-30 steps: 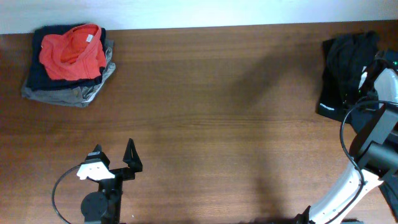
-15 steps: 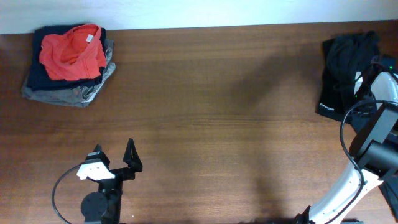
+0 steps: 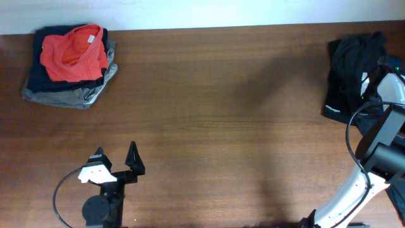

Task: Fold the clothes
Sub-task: 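Grasp the dark green T-shirt from the right pile with the right gripper, then drag the green NIKE T-shirt leftward to the table center with right gripper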

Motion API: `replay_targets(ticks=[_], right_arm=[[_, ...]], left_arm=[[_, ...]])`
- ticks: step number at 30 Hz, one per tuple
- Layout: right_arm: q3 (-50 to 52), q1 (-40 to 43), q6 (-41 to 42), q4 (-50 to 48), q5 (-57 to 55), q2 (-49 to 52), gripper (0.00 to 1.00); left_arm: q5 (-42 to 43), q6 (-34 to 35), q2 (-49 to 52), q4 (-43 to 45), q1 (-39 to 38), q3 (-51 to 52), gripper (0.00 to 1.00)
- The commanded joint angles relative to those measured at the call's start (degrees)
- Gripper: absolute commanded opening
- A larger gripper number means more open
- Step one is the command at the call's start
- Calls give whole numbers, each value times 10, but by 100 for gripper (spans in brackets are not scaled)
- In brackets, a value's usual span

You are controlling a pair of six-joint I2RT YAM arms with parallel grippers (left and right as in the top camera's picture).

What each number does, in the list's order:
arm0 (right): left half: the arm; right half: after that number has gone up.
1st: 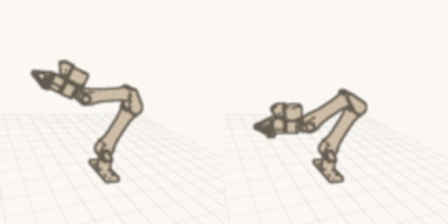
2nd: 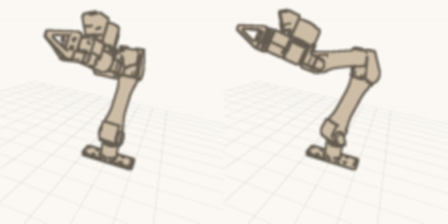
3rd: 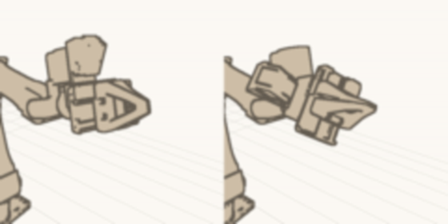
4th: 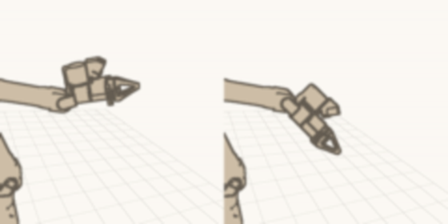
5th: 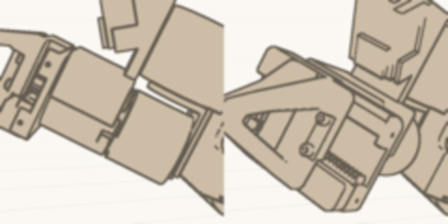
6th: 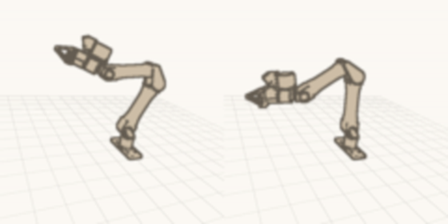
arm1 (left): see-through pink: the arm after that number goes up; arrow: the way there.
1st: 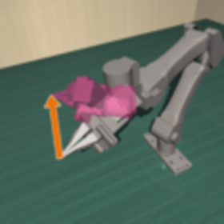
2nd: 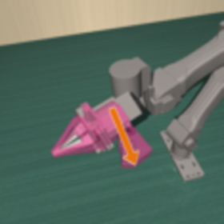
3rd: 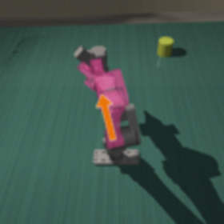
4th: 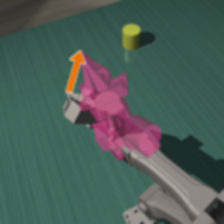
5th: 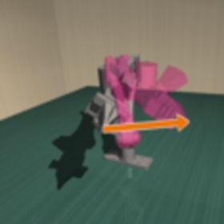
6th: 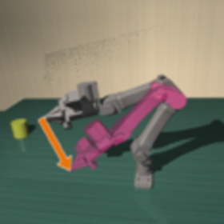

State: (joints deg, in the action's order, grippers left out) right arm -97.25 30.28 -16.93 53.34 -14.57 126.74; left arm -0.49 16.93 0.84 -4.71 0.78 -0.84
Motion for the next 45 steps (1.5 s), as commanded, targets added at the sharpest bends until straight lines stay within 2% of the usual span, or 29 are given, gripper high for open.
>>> replay_targets(ticks=[1,7,12,18,29,34,45], right_arm=[[4,-3,-2,1,-11,2,16],[4,-3,6,-2,-11,-7,4],[-2,-8,11,-2,-3,-34,4],[-21,-41,14,-2,74,-84,4],[-45,-200,15,-2,160,-143,4],[-44,-290,54,-3,172,-141,4],[-44,-450,128,-24,309,-141,4]], left_arm=[[-2,-7,-4,-1,3,3,100],[-2,-7,-4,-1,3,3,99],[-2,-7,-4,-1,3,3,99],[-2,-7,-4,-1,3,3,99],[-2,-7,-4,-1,3,3,99],[-2,-7,-4,-1,3,3,99],[-2,-7,-4,-1,2,3,99]])
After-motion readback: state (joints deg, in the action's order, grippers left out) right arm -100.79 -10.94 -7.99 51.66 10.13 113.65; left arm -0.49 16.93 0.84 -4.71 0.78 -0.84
